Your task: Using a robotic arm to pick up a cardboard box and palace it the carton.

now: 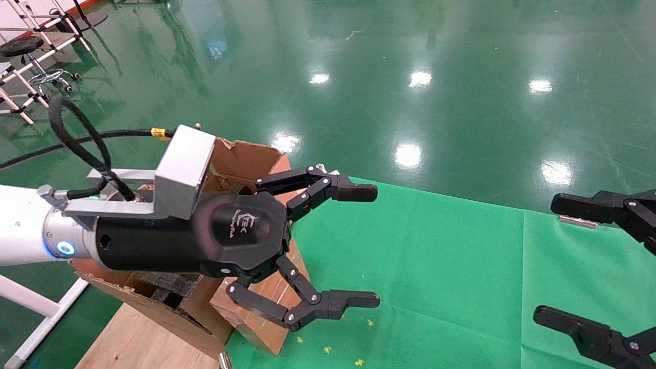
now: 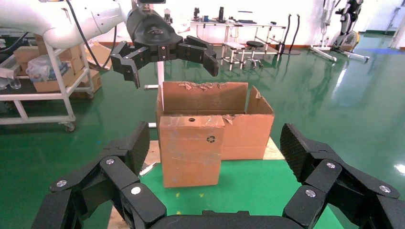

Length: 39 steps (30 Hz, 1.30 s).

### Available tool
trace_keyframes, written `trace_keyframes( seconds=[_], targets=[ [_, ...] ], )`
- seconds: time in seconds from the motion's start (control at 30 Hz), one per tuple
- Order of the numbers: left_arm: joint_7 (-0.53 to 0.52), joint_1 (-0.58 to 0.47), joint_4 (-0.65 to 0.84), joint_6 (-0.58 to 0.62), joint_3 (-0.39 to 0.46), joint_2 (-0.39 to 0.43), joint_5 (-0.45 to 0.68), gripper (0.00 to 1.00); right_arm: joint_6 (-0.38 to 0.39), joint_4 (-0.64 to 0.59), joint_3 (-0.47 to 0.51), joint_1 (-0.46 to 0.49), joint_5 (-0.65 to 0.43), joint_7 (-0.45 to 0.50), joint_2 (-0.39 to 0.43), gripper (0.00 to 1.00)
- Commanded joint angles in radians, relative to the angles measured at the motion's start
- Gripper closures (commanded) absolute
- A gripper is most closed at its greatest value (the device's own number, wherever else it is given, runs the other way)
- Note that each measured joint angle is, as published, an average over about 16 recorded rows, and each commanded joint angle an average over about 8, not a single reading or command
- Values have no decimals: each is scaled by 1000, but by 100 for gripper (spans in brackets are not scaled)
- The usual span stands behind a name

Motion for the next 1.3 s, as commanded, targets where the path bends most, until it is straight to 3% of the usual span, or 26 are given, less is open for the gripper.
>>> trace_keyframes(
  seconds=[0.03,0.37,0.4,0.63,0.67,0.97,1.3],
  targets=[
    [0,0,0,0,0,0,0,0,0,0,0,0,0,0,0,0],
    [0,0,0,0,0,0,0,0,0,0,0,0,0,0,0,0],
    [0,0,0,0,0,0,0,0,0,0,0,0,0,0,0,4],
    [0,0,-1,0,0,0,0,0,0,0,0,0,0,0,0,92],
    [0,0,-1,0,0,0,0,0,0,0,0,0,0,0,0,100],
    [-60,-15,5,-13,17,-29,33,0,0,0,0,0,0,0,0,100],
    [-345,-151,-60,-38,114,-133,271,0,0,0,0,0,0,0,0,100]
  ],
)
